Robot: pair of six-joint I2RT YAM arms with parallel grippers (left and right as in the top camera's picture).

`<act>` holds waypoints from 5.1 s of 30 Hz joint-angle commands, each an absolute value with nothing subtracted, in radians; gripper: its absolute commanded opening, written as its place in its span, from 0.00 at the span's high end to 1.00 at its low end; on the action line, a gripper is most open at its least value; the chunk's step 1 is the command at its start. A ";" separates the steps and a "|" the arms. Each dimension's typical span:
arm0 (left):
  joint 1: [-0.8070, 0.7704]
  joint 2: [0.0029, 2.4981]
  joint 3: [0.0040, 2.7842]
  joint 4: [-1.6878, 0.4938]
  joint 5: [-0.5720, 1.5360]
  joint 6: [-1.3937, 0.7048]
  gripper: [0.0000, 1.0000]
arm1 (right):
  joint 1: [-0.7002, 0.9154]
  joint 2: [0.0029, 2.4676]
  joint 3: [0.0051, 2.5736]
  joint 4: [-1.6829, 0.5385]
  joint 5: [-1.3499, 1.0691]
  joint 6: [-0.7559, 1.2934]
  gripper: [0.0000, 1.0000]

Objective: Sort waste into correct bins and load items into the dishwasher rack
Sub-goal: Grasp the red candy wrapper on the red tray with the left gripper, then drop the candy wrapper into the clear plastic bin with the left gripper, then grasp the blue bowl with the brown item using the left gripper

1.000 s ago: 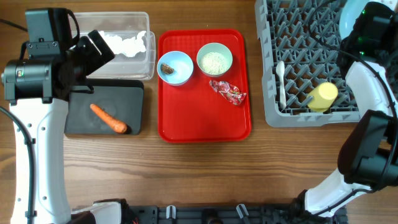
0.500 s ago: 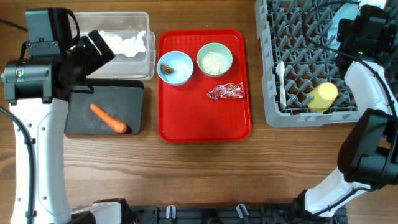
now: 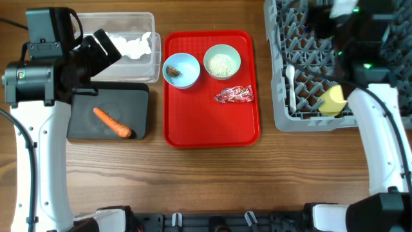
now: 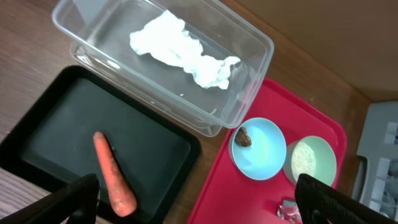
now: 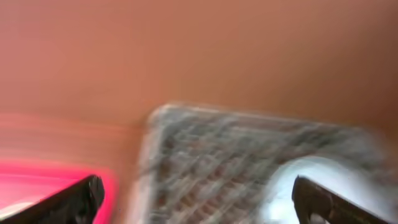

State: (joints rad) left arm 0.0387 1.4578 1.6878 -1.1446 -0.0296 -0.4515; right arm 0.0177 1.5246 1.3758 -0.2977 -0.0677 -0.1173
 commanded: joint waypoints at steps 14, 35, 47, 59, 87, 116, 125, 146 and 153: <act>-0.493 1.852 1.685 -0.965 0.078 -0.183 0.00 | -0.047 1.534 1.367 -0.601 -0.282 0.194 0.00; -0.702 2.230 1.685 -0.710 -0.156 -0.057 0.09 | -0.076 1.535 1.366 -0.675 -0.253 0.184 0.00; -0.707 2.275 1.685 -0.793 -0.098 0.093 0.75 | -0.076 1.535 1.366 -0.690 -0.243 0.184 0.00; -0.653 2.033 1.901 -1.087 -0.201 -0.065 0.96 | -0.076 1.535 1.366 -0.695 -0.240 0.183 0.00; -0.790 1.977 1.489 -0.916 0.025 0.027 0.22 | -0.076 1.549 1.366 -0.704 -0.241 0.157 0.00; -0.395 1.884 1.704 -0.917 -0.152 -0.169 0.96 | -0.076 1.549 1.366 -0.703 -0.240 0.157 0.00; -0.086 2.024 1.703 -0.665 -0.147 -0.168 0.63 | -0.076 1.550 1.366 -0.704 -0.241 0.157 0.00; -0.421 1.983 1.695 -0.877 0.030 0.003 0.18 | -0.076 1.554 1.366 -0.701 -0.271 0.160 0.00; -0.468 2.012 1.596 -0.775 0.017 0.023 0.28 | -0.076 1.554 1.366 -0.700 -0.271 0.159 0.00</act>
